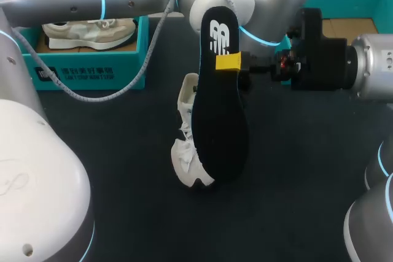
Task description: Take the shoe out of the shoebox, open the shoe tongue, remove and reinsert the insole, then place the shoe into the shoebox
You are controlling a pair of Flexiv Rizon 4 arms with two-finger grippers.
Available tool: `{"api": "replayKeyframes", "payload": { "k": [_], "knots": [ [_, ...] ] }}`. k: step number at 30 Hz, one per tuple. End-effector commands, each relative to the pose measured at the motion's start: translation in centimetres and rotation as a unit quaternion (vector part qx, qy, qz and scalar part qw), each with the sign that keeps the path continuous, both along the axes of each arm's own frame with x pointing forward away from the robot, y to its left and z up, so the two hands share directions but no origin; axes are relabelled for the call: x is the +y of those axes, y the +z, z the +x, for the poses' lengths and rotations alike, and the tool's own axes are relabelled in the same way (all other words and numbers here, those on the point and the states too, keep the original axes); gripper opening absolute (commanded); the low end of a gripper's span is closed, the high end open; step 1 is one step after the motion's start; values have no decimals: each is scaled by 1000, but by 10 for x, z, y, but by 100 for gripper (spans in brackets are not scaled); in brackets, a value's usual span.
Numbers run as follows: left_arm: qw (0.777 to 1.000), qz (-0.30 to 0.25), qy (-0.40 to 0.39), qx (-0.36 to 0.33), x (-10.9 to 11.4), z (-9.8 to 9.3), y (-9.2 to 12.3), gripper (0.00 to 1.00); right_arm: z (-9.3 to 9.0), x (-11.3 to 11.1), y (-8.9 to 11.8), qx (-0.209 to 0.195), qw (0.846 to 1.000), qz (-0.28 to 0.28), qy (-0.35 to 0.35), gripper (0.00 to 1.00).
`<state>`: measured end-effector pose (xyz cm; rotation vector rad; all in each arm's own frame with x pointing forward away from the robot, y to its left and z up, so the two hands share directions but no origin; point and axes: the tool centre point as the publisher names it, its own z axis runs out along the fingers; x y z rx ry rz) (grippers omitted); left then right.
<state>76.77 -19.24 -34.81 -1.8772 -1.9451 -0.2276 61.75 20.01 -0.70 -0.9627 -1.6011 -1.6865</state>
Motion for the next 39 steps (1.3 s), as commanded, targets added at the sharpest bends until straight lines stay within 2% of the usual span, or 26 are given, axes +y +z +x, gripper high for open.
{"api": "replayKeyframes", "payload": {
  "k": [1, 18, 19, 20, 21, 22, 23, 26, 30, 39],
  "knots": [
    [1000, 18, -18, -13, -8, -8, -6, 0, -2, 4, 2, 1, 1000, -1, -3, 0],
    [1000, 20, -2, -2, 0, -14, -39, 0, -2, 4, 2, 1, 1000, -1, -3, 0],
    [1000, 20, -8, 1, -1, -15, -41, 27, -2, 4, 2, 1, 1000, -1, -3, 0],
    [1000, 23, -8, 0, -1, -16, -43, 48, -2, 4, 2, 1, 1000, -1, -3, 0],
    [1000, 23, -5, 1, -2, -16, -45, 62, -2, 4, 2, 1, 1000, -1, -3, 0],
    [1000, 21, -3, 5, -2, -17, -45, 69, -2, 4, 2, 1, 1000, -1, -3, 0],
    [1000, 20, -3, 7, -2, -17, -45, 100, -2, 4, 2, 1, 1000, -1, -3, 0],
    [1000, 7, -5, 9, 1, -18, -39, 100, -2, 4, 2, 1, 1000, -1, -3, 0],
    [999, -29, 20, -7, 6, -15, -17, 100, -2, 4, 2, 1, 1000, -1, -3, 0],
    [992, -110, 50, -46, 5, 16, 35, 100, -2, 4, 2, 1, 1000, -1, -3, 0]
  ]
}}
